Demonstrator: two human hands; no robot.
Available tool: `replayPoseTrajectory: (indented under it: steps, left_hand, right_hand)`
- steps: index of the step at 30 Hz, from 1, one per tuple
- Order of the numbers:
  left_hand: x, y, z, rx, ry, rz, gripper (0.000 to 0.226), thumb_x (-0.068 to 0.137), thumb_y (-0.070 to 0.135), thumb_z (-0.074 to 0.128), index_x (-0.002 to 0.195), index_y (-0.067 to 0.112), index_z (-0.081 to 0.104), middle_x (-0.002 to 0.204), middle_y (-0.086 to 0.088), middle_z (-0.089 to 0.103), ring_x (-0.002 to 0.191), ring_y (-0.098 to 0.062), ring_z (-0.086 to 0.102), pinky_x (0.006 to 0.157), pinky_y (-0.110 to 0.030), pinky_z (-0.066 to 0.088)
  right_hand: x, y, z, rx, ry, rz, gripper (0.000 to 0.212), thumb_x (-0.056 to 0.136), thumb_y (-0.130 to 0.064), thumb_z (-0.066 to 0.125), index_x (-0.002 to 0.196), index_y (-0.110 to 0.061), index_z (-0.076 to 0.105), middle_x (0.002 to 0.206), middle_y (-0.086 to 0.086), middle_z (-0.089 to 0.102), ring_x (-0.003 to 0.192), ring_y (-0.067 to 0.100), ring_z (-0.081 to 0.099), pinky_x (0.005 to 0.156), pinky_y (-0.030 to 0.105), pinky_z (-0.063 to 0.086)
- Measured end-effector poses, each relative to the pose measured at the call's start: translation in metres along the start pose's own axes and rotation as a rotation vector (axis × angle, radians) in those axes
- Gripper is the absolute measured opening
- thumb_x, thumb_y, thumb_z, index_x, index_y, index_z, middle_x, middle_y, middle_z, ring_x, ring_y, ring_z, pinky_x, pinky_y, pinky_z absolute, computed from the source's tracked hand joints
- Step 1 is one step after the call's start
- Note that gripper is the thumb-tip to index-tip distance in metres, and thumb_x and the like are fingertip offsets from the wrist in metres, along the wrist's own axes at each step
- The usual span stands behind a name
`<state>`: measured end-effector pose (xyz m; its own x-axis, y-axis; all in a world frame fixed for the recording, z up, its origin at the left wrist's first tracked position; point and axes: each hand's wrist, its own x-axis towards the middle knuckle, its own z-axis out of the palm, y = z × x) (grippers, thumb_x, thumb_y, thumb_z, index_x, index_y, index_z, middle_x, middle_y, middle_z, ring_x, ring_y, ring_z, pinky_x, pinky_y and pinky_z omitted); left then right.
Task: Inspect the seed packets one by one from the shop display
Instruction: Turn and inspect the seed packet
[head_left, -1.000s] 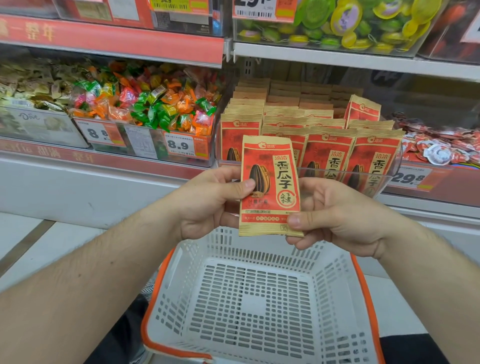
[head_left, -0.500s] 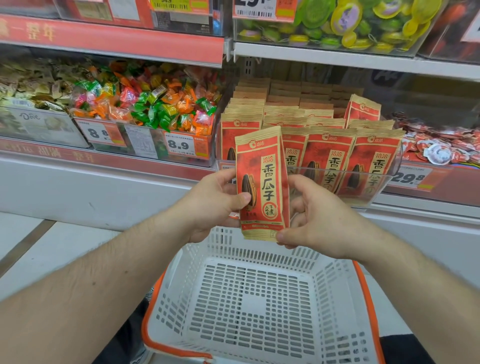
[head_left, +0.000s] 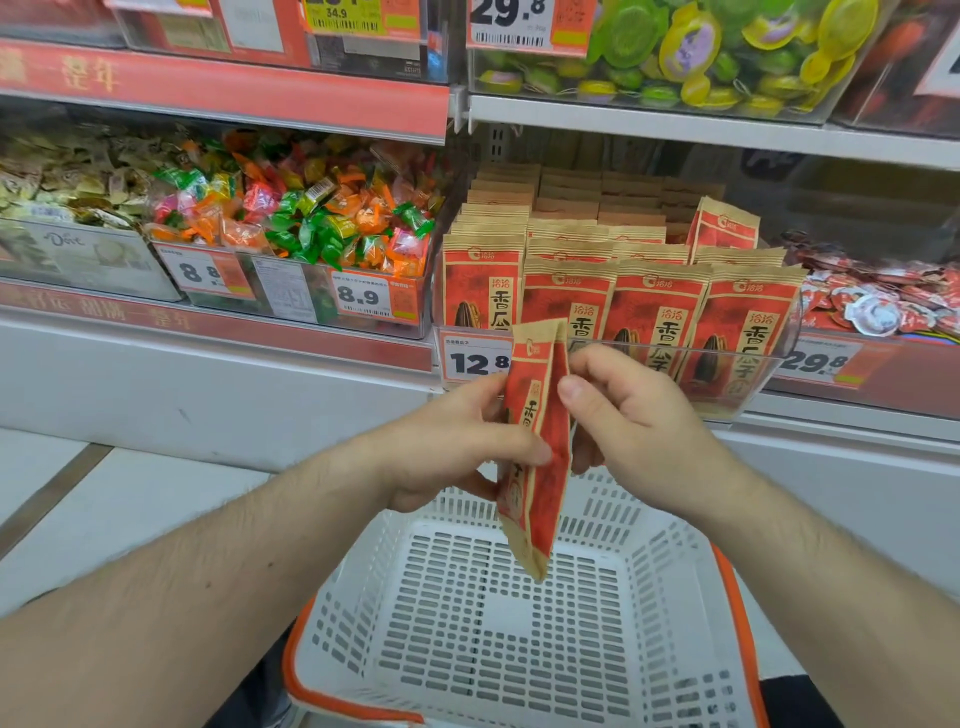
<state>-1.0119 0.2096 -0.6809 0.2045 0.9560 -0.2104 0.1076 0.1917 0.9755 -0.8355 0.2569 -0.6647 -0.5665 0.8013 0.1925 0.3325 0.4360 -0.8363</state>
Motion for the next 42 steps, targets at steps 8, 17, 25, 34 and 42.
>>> replayPoseTrajectory:
  steps: [8,17,25,34,42]
  left_hand:
    - [0.005,-0.001,-0.001,-0.189,0.066,0.086,0.034,0.071,0.026,0.066,0.104,0.017,0.067,0.088,-0.006,0.07,0.082,-0.021,0.066,0.071,-0.038,0.052]
    - [0.01,-0.007,-0.004,-0.291,-0.126,0.089,0.032,0.069,0.035,0.057,0.082,0.009,0.068,0.089,-0.024,0.067,0.081,-0.031,0.062,0.075,-0.043,0.05]
    - [0.009,-0.006,-0.002,-0.325,-0.091,0.075,0.027,0.068,0.033,0.063,0.085,0.012,0.069,0.089,-0.018,0.069,0.08,-0.027,0.066,0.063,-0.037,0.054]
    - [0.01,0.002,-0.007,-0.489,0.168,0.051,0.024,0.065,0.03,0.061,0.082,0.012,0.064,0.073,-0.002,0.069,0.071,-0.022,0.062,0.06,-0.042,0.057]
    - [0.011,-0.001,-0.008,-0.506,0.17,0.01,0.019,0.075,0.027,0.059,0.087,0.012,0.058,0.081,-0.008,0.065,0.075,-0.026,0.06,0.061,-0.045,0.059]
  right_hand:
    - [0.004,-0.001,0.009,0.198,-0.022,0.113,0.028,0.102,-0.007,0.045,0.075,-0.005,0.054,0.056,0.008,0.061,0.043,0.022,0.057,0.048,0.031,0.044]
    - [0.004,-0.007,0.009,0.388,-0.064,0.134,0.027,0.101,-0.002,0.042,0.077,0.004,0.053,0.056,0.015,0.057,0.038,0.02,0.05,0.044,0.027,0.04]
    - [0.003,-0.008,0.009,0.352,-0.038,0.125,0.032,0.102,-0.005,0.042,0.073,-0.006,0.053,0.057,0.009,0.057,0.039,0.018,0.046,0.044,0.027,0.037]
    - [-0.003,-0.012,-0.008,-0.119,-0.371,0.194,0.037,0.091,-0.029,0.066,0.061,-0.008,0.06,0.053,0.001,0.061,0.045,0.014,0.051,0.047,0.027,0.042]
    - [-0.006,-0.018,-0.008,-0.179,-0.543,0.186,0.029,0.1,-0.014,0.052,0.074,-0.006,0.061,0.065,-0.005,0.067,0.053,0.011,0.057,0.058,0.033,0.048]
